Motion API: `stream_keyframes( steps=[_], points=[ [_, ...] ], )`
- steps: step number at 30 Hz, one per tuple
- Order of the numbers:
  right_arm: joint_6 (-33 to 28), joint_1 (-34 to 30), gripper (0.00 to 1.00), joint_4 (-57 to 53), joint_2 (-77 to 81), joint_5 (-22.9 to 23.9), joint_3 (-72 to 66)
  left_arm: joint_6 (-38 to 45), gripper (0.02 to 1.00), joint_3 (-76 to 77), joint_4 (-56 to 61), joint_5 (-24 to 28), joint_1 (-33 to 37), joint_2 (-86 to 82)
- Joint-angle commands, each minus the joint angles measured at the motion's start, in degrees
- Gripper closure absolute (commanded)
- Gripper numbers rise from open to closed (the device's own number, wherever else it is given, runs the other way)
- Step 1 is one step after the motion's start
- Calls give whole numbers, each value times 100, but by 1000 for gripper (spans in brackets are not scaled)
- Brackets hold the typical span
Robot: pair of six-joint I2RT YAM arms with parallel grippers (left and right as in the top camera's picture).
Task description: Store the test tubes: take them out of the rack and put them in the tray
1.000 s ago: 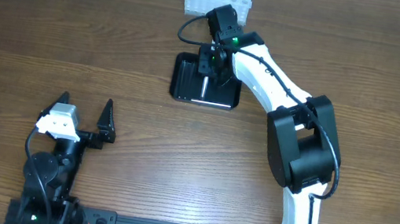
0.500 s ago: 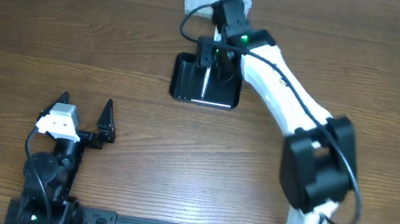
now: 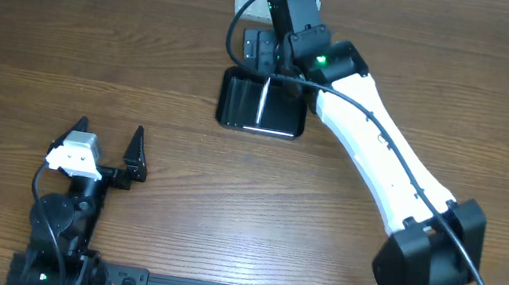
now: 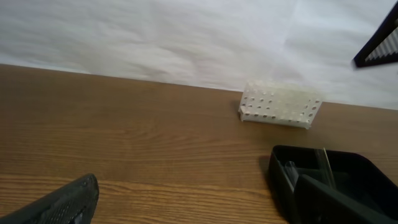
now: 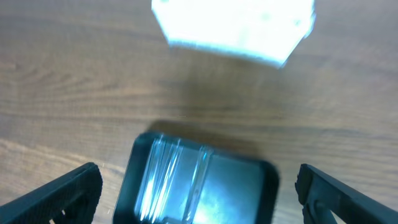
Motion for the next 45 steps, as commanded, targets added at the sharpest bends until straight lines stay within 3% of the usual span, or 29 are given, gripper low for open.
stream_keyframes(
  steps=[1, 14, 21, 26, 35, 45],
  points=[
    [-660, -337, 7, 378, -1388, 348, -352, 4, 18, -26, -15, 74, 42, -24],
    [-1805, -1405, 9, 1980, -5549, 236, -4052, 4, 20, -26, -15, 74, 42, -24],
    [-1856, -1432, 7, 2590, -7731, 446, -6164, 4, 18, -26, -15, 74, 42, -24],
    [-1921, -1871, 7, 2557, -9433, 485, -7549, 4, 18, -26, -15, 74, 42, -24],
    [-1926, -2048, 9, 2229, -10323, 227, -8247, 4, 18, -26, -15, 74, 42, -24],
    [-2094, -2037, 9, 2736, -10314, 205, -8885, 4, 18, -26, -15, 74, 42, -24]
  ],
)
